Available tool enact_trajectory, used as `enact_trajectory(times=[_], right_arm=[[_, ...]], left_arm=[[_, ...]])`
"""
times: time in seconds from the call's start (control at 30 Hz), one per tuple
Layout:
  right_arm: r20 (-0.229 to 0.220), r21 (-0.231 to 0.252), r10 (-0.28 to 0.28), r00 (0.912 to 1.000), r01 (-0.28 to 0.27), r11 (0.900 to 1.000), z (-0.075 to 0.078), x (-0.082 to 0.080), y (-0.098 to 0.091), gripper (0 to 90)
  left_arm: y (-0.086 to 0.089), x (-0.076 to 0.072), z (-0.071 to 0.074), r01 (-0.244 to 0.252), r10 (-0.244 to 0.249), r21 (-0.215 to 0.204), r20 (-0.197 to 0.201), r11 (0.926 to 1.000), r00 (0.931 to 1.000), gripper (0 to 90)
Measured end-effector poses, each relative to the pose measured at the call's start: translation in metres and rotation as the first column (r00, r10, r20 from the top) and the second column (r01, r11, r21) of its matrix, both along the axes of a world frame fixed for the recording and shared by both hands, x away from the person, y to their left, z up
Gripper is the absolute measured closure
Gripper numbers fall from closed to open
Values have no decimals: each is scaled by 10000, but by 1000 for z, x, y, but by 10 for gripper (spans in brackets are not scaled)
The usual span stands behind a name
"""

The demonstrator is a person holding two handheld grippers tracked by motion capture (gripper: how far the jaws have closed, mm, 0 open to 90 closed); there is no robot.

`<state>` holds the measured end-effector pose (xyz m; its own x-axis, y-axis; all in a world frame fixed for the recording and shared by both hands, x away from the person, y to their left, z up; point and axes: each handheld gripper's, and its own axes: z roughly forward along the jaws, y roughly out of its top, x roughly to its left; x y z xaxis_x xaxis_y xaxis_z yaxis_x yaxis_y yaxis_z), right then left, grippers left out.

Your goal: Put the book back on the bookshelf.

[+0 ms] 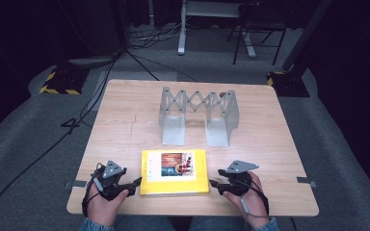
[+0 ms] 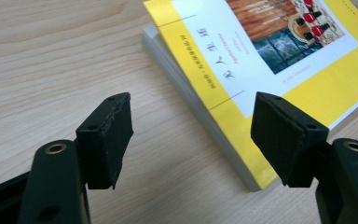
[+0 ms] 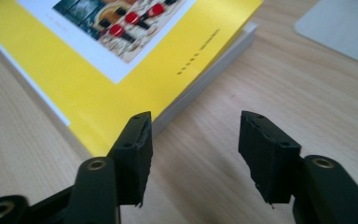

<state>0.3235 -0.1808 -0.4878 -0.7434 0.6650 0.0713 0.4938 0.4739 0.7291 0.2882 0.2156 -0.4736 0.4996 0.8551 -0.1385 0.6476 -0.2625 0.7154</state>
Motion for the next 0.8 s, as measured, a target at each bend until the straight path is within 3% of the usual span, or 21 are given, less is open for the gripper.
enact_trajectory(times=[0.07, 0.13, 0.43, 0.57, 0.8], right_arm=[[-2, -360, 342, 9994, -342, 9988, -1, -2, 6, 436], [225, -653, 354, 9991, -339, 9973, 1, -5, 9, 430], [116, -669, 196, 9997, -188, 9976, 2, -8, 7, 422], [14, -402, 117, 9999, -117, 9991, 8, -17, 0, 412], [-236, -424, 728, 9971, -737, 9964, 7, -29, 4, 384]], left_arm=[[-5, 3, -2, 140, -140, 2, -97, 9999, 9999, 302], [-9, 6, -4, 305, -305, 0, -168, 9995, 9994, 305], [-23, 21, -13, 862, -854, 128, -523, 9962, 9950, 325], [-24, 27, -16, 889, -897, -146, -695, 9959, 9935, 318], [-27, 33, -18, 871, -910, -436, -983, 9952, 9910, 308]])
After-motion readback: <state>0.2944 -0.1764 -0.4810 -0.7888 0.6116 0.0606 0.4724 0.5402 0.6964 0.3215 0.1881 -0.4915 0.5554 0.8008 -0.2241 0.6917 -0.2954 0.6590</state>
